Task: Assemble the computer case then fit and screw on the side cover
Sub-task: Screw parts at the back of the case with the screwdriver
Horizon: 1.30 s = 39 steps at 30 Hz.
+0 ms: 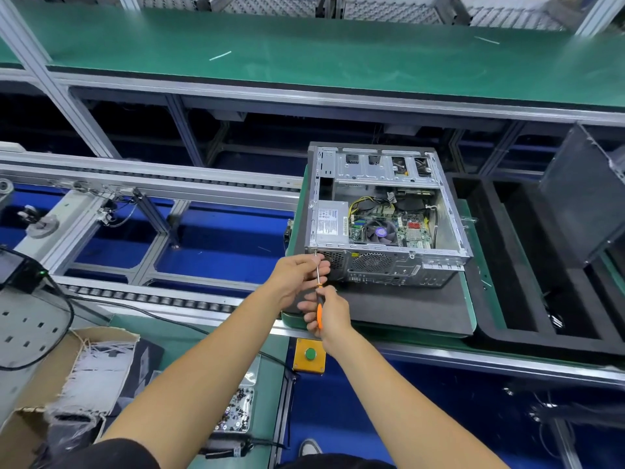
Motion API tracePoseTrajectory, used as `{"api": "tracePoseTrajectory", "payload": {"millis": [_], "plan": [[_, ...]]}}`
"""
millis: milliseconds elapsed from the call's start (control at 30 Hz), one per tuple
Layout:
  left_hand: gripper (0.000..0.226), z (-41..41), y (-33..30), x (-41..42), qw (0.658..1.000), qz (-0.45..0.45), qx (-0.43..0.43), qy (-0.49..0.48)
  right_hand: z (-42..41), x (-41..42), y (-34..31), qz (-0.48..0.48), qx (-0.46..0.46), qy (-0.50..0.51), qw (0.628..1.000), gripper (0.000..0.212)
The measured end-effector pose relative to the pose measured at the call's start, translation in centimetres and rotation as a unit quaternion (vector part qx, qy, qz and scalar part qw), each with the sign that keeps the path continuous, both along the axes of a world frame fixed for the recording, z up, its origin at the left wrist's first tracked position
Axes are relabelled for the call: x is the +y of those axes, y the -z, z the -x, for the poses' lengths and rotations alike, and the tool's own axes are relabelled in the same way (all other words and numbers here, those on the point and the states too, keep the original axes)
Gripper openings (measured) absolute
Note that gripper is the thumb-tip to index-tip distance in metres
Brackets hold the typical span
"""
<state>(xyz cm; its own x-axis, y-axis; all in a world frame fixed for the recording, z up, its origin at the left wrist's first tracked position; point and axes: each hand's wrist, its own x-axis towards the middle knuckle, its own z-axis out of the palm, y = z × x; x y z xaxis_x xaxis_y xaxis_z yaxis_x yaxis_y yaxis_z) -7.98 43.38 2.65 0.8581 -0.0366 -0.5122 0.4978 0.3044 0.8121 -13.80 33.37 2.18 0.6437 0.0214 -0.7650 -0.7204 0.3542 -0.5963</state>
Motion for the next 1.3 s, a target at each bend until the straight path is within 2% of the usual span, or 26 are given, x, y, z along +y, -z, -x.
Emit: {"api": "tracePoseTrajectory", "payload": {"millis": [100,200,267,400,500,633,800,1000,1167,1300], "plan": [[0.02,-0.3,-0.4,-0.2,1.0,-0.026,0.005,-0.013,0.2,-0.1,0.1,0.036,-0.029,-0.011,0.999,0.014],[0.019,-0.5,-0.5,-0.3,0.999,-0.042,0.013,-0.018,0.4,-0.3,0.4,0.078,-0.048,-0.012,0.996,0.009],[0.017,-0.6,-0.4,-0.3,0.998,-0.061,0.017,-0.024,0.5,-0.3,0.3,0.079,-0.04,-0.001,0.996,0.011],[0.019,-0.4,-0.2,-0.2,0.994,-0.097,0.009,-0.047,0.4,0.2,-0.3,0.015,0.0,-0.008,1.0,0.023],[0.02,-0.3,-0.4,0.0,0.997,-0.078,-0.001,-0.023,0.3,0.3,-0.2,0.005,0.005,-0.004,1.0,0.028],[0.032,-0.3,-1.1,0.4,1.0,-0.024,0.002,-0.02,0.2,0.5,-0.4,0.017,-0.02,-0.017,1.0,0.01],[0.047,-0.7,-1.0,-0.5,0.994,-0.067,0.009,-0.089,0.8,0.6,-0.2,0.056,-0.041,-0.023,0.997,0.004],[0.05,-1.0,-0.2,-0.7,0.989,-0.115,-0.009,-0.095,0.6,0.3,0.0,0.072,-0.056,-0.013,0.996,0.01],[0.032,-0.9,-0.7,0.4,0.998,-0.065,-0.011,0.003,0.2,0.2,-0.6,0.037,-0.028,0.002,0.999,0.017],[0.049,-0.9,-1.4,0.4,0.996,-0.085,-0.003,-0.027,0.3,0.2,-1.0,0.018,-0.009,-0.033,0.999,0.029]]}}
